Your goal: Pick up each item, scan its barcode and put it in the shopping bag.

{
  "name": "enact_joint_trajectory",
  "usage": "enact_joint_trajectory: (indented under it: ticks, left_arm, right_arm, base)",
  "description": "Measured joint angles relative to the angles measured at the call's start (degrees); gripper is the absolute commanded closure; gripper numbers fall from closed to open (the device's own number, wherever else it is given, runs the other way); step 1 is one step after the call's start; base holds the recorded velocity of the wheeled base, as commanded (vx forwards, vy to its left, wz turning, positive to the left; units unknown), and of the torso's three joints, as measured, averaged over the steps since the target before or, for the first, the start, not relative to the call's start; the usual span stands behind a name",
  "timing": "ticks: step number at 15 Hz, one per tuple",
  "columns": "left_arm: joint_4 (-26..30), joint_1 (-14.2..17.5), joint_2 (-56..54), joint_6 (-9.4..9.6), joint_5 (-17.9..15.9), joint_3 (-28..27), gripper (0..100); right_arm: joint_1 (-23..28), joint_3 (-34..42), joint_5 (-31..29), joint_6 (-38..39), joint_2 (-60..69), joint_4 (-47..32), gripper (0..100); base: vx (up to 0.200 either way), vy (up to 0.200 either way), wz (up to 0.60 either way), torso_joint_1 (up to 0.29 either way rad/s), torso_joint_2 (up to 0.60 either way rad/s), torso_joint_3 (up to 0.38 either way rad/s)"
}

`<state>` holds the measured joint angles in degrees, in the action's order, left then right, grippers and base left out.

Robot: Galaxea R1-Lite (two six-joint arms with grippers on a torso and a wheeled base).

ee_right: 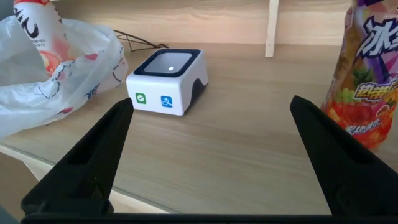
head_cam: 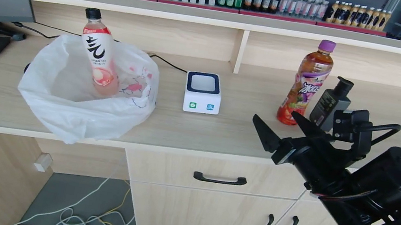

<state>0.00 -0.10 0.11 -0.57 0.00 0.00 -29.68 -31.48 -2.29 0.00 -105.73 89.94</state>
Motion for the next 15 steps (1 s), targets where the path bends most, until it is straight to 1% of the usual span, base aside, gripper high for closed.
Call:
enact_joint_trajectory:
  ticks: [6,15]
  left_arm:
    - [0.0,0.0,0.0,0.09,0.0,0.0,0]
    - [0.0,0.0,0.0,0.24,0.0,0.0,0]
  right_arm:
    - [0.0,0.77,0.0,0.0,0.02,-0.02,0]
    - [-0.07,0.44,0.0,0.0,-0.11,-0.02,0]
  base:
    - [0.0,-0.2,0.0,-0.002,0.0,0.005]
    - [0.0,0.0,0.0,0.0,0.0,0.0]
